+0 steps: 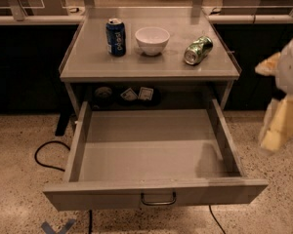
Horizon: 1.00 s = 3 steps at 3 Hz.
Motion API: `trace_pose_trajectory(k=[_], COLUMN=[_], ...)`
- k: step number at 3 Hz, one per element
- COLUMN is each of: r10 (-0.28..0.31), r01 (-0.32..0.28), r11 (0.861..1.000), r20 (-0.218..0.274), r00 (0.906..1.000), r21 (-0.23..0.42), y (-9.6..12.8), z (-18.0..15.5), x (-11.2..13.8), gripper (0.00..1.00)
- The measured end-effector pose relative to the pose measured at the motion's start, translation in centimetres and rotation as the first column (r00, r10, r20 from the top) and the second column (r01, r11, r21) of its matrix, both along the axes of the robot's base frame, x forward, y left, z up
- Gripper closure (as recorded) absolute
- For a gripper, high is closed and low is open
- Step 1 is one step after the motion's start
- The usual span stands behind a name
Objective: Close top drawer
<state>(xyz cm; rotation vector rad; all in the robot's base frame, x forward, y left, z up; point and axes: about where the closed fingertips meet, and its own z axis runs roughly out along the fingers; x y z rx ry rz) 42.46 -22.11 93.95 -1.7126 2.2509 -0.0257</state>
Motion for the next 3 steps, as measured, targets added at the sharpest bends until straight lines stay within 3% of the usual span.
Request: trace_pose_trajectory(k=[1,2,3], r10=[-0.024,-0.037,0.0], r01=[0.033,0.074,0.072], r11=[0.992,0.981,0.977], r20=[-0.072,-0.198,-0.341], r00=[0.9971,0.9796,0.9401], r21=[0.124,0.182,0.199], y=[-1.4,-2.5,-2.2], z=[-7.9,-15.9,-22.6], x=[-3.0,-8.4,-14.7], gripper=[0.0,0.0,0.0])
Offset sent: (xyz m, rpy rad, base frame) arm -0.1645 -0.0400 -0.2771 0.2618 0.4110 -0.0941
